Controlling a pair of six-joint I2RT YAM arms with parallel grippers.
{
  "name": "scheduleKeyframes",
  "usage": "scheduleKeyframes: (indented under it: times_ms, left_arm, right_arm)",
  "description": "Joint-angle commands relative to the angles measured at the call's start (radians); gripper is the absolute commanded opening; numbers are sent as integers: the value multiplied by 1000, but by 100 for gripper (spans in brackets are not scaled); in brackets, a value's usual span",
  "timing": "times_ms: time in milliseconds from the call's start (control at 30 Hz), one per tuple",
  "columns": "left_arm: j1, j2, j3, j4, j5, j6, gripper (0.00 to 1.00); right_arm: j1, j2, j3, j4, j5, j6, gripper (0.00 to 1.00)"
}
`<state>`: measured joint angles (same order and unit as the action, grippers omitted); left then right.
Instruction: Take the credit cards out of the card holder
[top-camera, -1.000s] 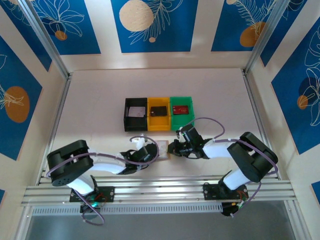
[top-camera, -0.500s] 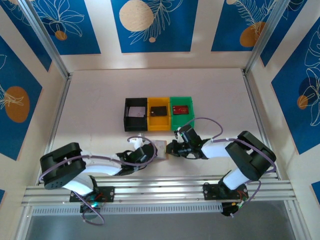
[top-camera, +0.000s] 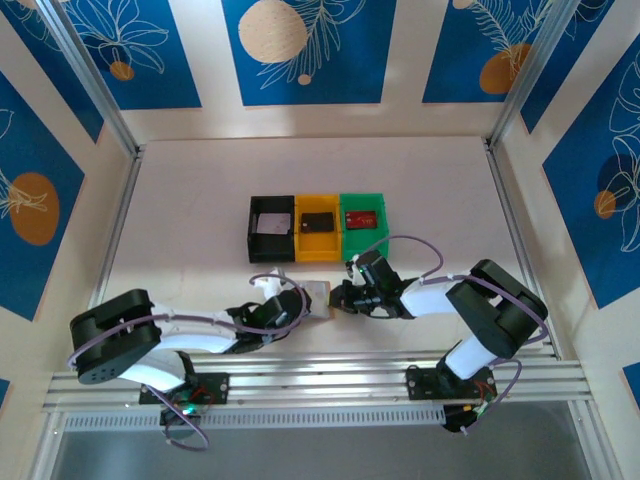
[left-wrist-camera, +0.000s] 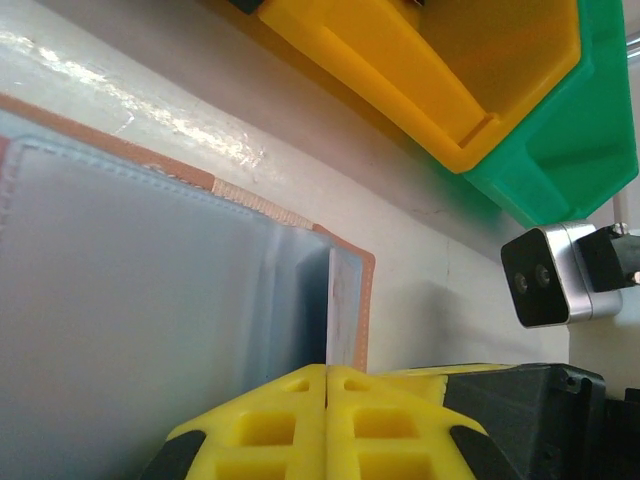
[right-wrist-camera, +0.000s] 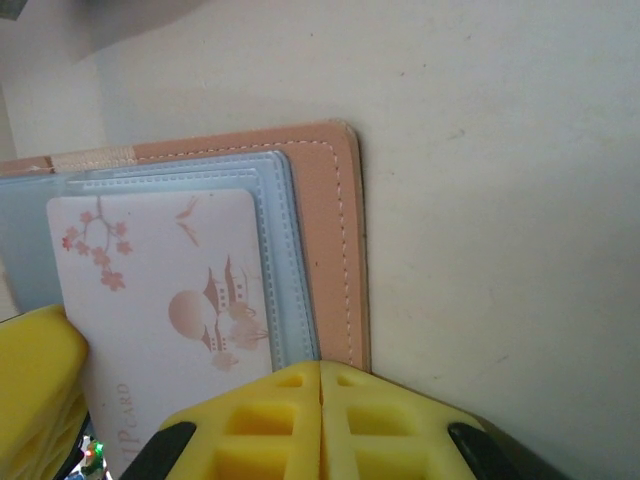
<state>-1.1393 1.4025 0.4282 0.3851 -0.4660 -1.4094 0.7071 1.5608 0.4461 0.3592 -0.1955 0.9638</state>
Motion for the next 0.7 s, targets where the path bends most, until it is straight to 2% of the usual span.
scheduleKeyframes:
  times_ms: [0, 667]
  left_arm:
    - [-9, -35, -17, 15, -24, -24, 0]
    - [2, -81, -50, 12, -31, -28, 0]
  right_arm:
    - [22, 62, -29, -138, 35, 9, 8]
    - [37, 65, -33, -126, 43, 17, 8]
